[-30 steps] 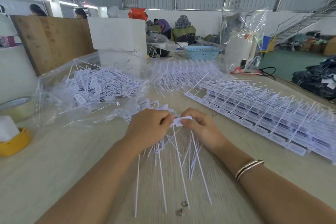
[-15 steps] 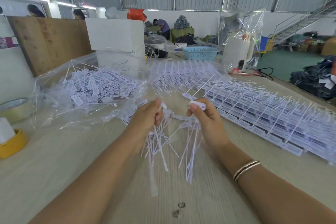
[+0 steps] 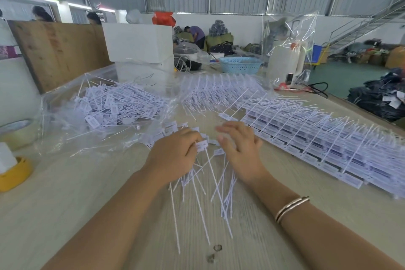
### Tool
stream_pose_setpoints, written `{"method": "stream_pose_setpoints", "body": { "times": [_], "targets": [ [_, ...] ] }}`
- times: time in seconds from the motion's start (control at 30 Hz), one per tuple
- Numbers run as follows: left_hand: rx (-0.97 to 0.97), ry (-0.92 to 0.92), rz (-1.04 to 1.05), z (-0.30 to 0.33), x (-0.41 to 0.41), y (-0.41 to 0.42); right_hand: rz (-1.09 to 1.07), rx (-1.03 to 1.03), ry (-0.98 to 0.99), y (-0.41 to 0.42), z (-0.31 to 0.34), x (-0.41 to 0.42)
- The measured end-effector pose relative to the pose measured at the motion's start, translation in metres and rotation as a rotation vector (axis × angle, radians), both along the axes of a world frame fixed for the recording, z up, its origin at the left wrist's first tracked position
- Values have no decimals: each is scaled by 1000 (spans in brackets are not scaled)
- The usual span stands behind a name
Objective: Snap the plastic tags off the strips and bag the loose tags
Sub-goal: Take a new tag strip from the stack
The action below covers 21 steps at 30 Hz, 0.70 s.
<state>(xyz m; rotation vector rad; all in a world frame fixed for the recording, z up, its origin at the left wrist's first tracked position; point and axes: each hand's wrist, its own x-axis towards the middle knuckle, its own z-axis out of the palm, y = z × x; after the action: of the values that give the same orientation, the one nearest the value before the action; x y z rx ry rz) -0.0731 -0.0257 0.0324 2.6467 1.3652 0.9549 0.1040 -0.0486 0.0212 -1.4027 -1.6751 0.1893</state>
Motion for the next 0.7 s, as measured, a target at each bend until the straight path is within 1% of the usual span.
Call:
{"method": "stream_pose_setpoints", "body": {
  "times": [0.1,0.13,0.2,0.27,0.3,0.33,0.47,0.53,0.6,0.63,0.7],
  "targets": [
    [-51,-97,-102,-1,10,-8,132,-98,-98,-4,1,-9],
    [-80,-140,-126,-2,12,-9,171,-114,-66,-4,1,-8],
    [-100,-179,-130,-2,12,-9,258,-109,110,-3,3,-4],
    [-36,-168,-54,0,8,-5,321,-93,333,-2,3,3],
    [4,-168,-15,2,5,-4,343,-90,419,-1,3,6],
    [19,-167,11,2,3,-3,366,-91,461,-1,3,7],
    [11,-138,14,4,7,-6,485,-174,484,2,0,7],
    [13,-134,12,3,8,-5,500,-204,494,3,-1,7],
    [-45,-158,0,0,8,-4,497,-209,484,4,-2,9],
    [-109,-201,-13,-1,9,-4,496,-207,473,4,-2,9],
    [-257,-354,-40,-1,10,-3,483,-181,434,3,-1,8]
  ]
}}
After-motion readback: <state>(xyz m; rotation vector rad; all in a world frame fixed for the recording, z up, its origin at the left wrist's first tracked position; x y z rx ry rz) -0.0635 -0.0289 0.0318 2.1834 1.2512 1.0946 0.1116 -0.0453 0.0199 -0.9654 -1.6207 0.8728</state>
